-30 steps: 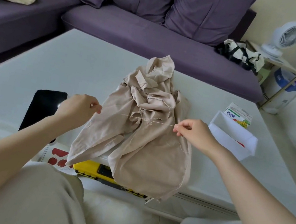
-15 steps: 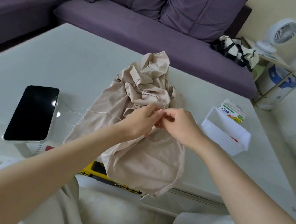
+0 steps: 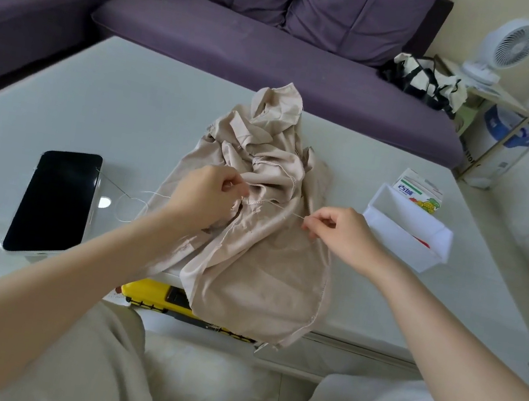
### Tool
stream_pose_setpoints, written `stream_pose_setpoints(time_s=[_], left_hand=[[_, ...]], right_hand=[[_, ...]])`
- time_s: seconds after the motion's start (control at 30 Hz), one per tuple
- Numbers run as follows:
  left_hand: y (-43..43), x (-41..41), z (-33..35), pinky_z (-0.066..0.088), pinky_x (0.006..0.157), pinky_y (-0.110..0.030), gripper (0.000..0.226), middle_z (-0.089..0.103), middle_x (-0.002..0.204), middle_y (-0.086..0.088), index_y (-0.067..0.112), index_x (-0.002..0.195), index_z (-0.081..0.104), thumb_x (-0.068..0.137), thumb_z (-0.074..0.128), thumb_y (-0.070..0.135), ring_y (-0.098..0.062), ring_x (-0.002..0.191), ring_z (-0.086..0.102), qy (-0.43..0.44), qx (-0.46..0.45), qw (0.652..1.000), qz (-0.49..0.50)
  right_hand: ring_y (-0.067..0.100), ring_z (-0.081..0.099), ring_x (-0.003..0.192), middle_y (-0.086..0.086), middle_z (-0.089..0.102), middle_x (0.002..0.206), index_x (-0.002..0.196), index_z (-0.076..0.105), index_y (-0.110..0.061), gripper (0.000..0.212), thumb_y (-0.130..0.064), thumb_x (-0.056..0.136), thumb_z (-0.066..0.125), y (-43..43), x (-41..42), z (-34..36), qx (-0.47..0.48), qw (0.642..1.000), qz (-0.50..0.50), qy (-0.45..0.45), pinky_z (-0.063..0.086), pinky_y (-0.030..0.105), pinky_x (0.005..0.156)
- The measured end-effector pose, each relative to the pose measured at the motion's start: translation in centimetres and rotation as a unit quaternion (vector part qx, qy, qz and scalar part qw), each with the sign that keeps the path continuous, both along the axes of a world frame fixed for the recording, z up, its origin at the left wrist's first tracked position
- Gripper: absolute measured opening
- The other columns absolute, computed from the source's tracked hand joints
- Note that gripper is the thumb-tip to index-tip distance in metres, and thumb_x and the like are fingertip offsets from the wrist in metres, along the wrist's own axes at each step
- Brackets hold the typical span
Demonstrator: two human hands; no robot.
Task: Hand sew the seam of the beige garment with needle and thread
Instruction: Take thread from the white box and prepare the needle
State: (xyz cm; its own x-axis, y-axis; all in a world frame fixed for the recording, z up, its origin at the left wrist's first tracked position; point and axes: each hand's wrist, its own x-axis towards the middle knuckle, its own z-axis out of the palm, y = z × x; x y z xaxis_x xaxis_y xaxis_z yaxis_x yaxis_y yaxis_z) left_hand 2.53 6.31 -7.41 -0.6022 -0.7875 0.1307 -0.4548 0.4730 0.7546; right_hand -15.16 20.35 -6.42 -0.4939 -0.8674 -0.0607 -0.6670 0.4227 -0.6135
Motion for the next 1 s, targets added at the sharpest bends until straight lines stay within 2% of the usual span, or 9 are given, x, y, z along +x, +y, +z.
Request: stream_pose_setpoints(time_s=[0.17, 0.33, 0.5, 0.57, 0.7, 0.73, 0.8, 0.87, 1.0], left_hand=[[-0.7, 0.8, -0.8, 0.035, 0.054, -0.027, 0.020, 0.055, 0.058, 0.003, 0.012, 0.078, 0.059, 0.094, 0.050, 0.021, -0.016, 0.060, 0.049, -0.046, -0.023, 0.998, 0.039], [-1.7, 1.3, -1.8, 0.034, 0.054, -0.029, 0.022, 0.061, 0.073, -0.004, 0.007, 0.088, 0.063, 0.092, 0.043, 0.014, -0.028, 0.074, 0.054, -0.096, -0.032, 0.992, 0.070], [-2.5, 1.7, -2.1, 0.035, 0.084, -0.036, 0.024, 0.057, 0.109, -0.010, 0.011, 0.100, 0.065, 0.094, 0.042, 0.015, -0.030, 0.105, 0.047, -0.274, -0.172, 0.944, 0.061], [-2.0, 1.2, -2.0, 0.033, 0.090, -0.036, 0.026, 0.053, 0.117, -0.012, 0.011, 0.109, 0.063, 0.092, 0.044, 0.009, -0.031, 0.111, 0.045, -0.246, -0.212, 0.945, 0.039], [1.4, -1.2, -0.6, 0.039, 0.084, -0.019, 0.029, 0.055, 0.111, -0.004, 0.007, 0.116, 0.061, 0.093, 0.044, 0.003, -0.015, 0.097, 0.051, 0.046, -0.114, 0.988, -0.097], [2.3, -2.1, -0.4, 0.038, 0.086, -0.015, 0.027, 0.056, 0.108, 0.000, 0.008, 0.116, 0.059, 0.094, 0.044, 0.008, -0.010, 0.097, 0.050, 0.065, -0.071, 0.986, -0.138], [3.8, -3.7, 0.0, 0.041, 0.093, -0.026, 0.028, 0.059, 0.105, -0.001, 0.007, 0.117, 0.056, 0.099, 0.039, 0.020, -0.015, 0.101, 0.054, 0.061, 0.073, 0.979, -0.179], [4.8, -5.1, 0.0, 0.048, 0.079, -0.035, 0.030, 0.062, 0.089, -0.002, 0.005, 0.107, 0.057, 0.102, 0.037, 0.026, -0.023, 0.082, 0.060, 0.056, 0.180, 0.963, -0.192], [5.0, -6.1, -0.7, 0.033, 0.051, -0.022, 0.033, 0.046, 0.052, 0.011, 0.015, 0.072, 0.062, 0.098, 0.047, 0.031, -0.005, 0.048, 0.041, 0.028, 0.175, 0.972, -0.158]], right_hand=[[0.012, 0.060, 0.075, -0.011, 0.066, 0.066, 0.074, 0.069, -0.023, 0.020, -0.025, 0.091, 0.059, 0.4, -1.0, -0.7, 0.009, 1.000, -0.021, 0.000, 0.043, 0.023, 0.069], [0.012, 0.063, 0.078, -0.013, 0.065, 0.066, 0.075, 0.069, -0.023, 0.021, -0.022, 0.092, 0.057, 0.6, -1.3, -0.7, 0.010, 0.999, -0.030, -0.001, 0.047, 0.026, 0.077], [0.010, 0.061, 0.078, -0.012, 0.065, 0.069, 0.079, 0.071, -0.021, 0.021, -0.020, 0.092, 0.055, 0.7, -1.1, -0.3, 0.002, 1.000, -0.030, -0.002, 0.045, 0.024, 0.075], [0.007, 0.060, 0.075, -0.013, 0.065, 0.068, 0.076, 0.069, -0.023, 0.021, -0.021, 0.092, 0.055, 0.6, -0.7, -0.2, -0.005, 1.000, -0.020, 0.002, 0.043, 0.018, 0.070], [0.006, 0.055, 0.064, -0.010, 0.064, 0.068, 0.064, 0.062, -0.033, 0.028, -0.026, 0.091, 0.058, 0.4, 0.3, 0.2, -0.011, 1.000, 0.011, 0.019, 0.040, 0.020, 0.062], [0.008, 0.056, 0.065, -0.008, 0.065, 0.069, 0.064, 0.061, -0.034, 0.029, -0.026, 0.091, 0.059, 0.4, 0.4, 0.3, -0.012, 1.000, 0.018, 0.020, 0.040, 0.021, 0.062], [0.014, 0.061, 0.072, -0.002, 0.069, 0.075, 0.066, 0.063, -0.034, 0.027, -0.026, 0.091, 0.060, 0.3, 0.7, 0.7, -0.016, 0.999, 0.029, 0.013, 0.044, 0.024, 0.067], [0.016, 0.063, 0.077, -0.003, 0.069, 0.074, 0.065, 0.063, -0.035, 0.029, -0.024, 0.091, 0.059, 0.3, 0.9, 0.9, -0.024, 0.999, 0.036, 0.003, 0.047, 0.026, 0.073], [0.010, 0.065, 0.077, -0.014, 0.065, 0.067, 0.064, 0.062, -0.035, 0.035, -0.016, 0.092, 0.053, 0.7, 0.4, 1.0, -0.015, 0.999, 0.039, -0.015, 0.046, 0.017, 0.072]])
